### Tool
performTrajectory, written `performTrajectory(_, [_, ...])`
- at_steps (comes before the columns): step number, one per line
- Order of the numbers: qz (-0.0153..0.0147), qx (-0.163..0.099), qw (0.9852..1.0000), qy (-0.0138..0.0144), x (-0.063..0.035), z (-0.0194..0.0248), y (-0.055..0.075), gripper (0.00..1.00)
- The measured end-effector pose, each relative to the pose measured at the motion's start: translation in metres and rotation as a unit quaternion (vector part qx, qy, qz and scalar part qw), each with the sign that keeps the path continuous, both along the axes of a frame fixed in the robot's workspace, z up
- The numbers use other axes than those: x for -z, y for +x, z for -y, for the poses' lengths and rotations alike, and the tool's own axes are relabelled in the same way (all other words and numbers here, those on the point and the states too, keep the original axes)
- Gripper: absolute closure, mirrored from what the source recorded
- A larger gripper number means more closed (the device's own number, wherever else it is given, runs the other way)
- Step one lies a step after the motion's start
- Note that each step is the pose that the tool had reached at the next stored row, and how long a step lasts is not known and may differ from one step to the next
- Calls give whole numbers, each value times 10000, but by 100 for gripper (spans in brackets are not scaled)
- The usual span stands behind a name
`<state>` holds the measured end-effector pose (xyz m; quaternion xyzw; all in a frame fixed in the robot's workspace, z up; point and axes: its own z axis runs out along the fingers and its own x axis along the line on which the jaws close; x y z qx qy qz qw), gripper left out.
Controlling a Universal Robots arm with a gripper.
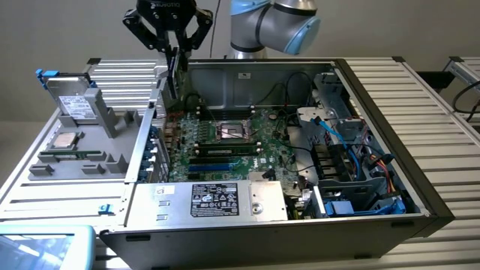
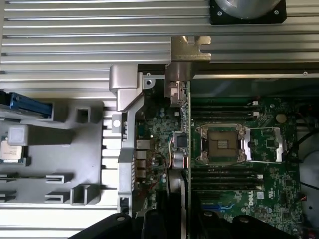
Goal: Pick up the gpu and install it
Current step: 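Pick up the gpu and move the gpu toward the slot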
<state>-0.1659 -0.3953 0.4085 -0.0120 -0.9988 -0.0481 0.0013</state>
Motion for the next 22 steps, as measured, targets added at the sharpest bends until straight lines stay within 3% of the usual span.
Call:
performTrajectory(5, [-29,0,10000,-1,0,16,213,72])
performTrajectory(14, [-76,0,10000,0,0,97,552,72])
performTrajectory(22, [-99,0,10000,-1,2,142,819,72])
